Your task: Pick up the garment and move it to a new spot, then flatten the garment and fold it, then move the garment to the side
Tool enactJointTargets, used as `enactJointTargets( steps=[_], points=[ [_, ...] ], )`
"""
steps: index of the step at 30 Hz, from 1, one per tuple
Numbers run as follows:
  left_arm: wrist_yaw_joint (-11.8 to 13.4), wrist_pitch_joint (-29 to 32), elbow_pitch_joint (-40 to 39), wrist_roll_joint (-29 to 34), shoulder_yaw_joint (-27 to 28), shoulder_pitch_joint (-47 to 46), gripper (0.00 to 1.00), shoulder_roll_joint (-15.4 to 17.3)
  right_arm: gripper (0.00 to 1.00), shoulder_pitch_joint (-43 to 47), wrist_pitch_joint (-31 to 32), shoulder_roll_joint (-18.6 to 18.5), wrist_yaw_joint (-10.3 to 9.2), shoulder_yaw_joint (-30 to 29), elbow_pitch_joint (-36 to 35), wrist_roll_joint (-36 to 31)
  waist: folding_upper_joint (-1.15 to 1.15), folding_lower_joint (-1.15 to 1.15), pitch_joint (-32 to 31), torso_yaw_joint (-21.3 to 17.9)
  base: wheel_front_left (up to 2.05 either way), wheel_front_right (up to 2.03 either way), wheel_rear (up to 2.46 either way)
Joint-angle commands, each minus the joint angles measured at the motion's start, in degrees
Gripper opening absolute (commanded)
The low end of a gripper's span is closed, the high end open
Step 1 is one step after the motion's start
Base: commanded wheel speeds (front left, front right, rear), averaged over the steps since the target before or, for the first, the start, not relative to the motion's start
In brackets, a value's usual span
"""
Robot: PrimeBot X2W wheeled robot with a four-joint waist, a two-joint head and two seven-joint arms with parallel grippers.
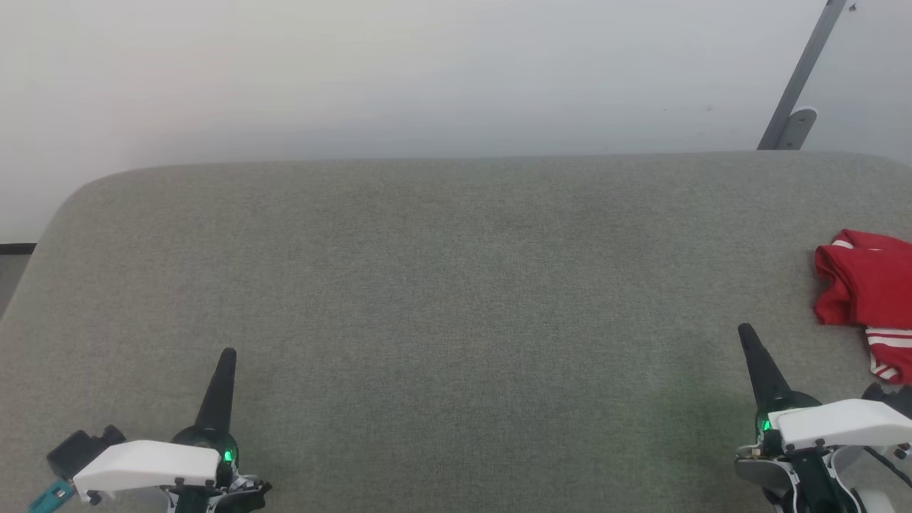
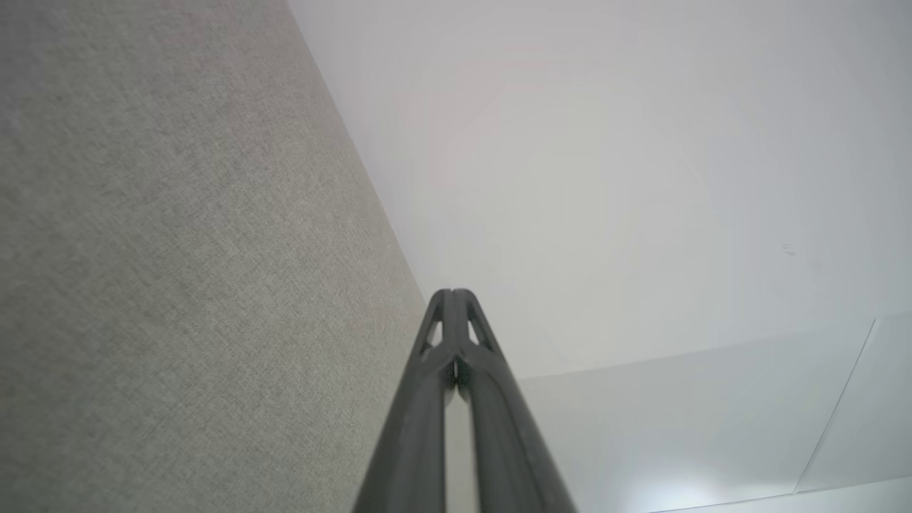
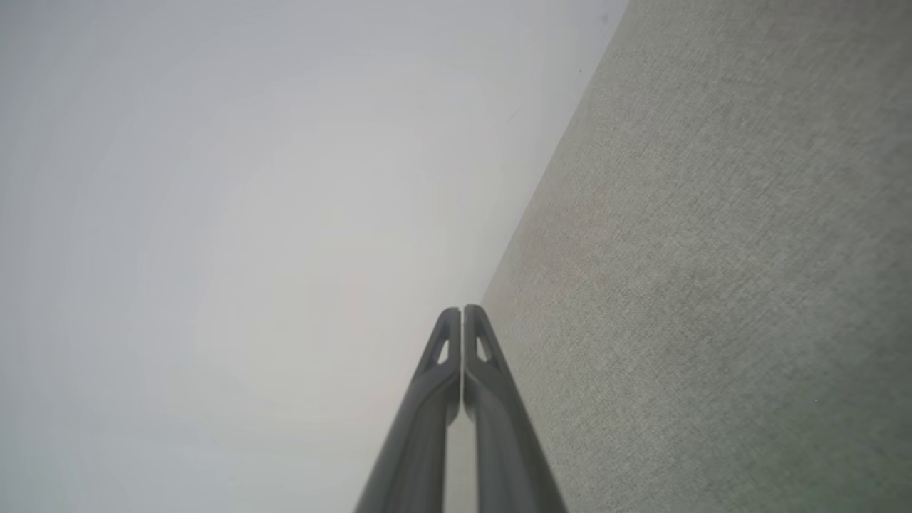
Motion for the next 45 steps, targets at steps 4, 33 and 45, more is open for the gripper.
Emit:
enactJointTargets(
  steps=[4,33,45],
  points=[
    [-0.19,0.71,-0.09,-2.29,-0.03,-1.65,0.0,-0.22,0.0,-0.68,0.73,0.4,0.0,-0.51,-0.93,2.34,0.0,0.0,-0.06,0.12,0.0,0.0,0.0],
    [-0.26,4.03,0.86,-11.97,-0.25,-3.65,0.0,-1.82,0.0,-0.56,3.96,2.39,-0.01,-1.95,-2.18,13.03,0.0,0.0,-0.51,0.97,0.0,0.0,0.0],
    [-0.27,4.84,1.07,-14.13,-0.28,-4.04,0.0,-2.23,0.0,-0.5,4.65,2.83,-0.01,-2.22,-2.37,15.44,0.0,0.0,-0.64,1.21,0.0,0.0,0.0]
  ],
)
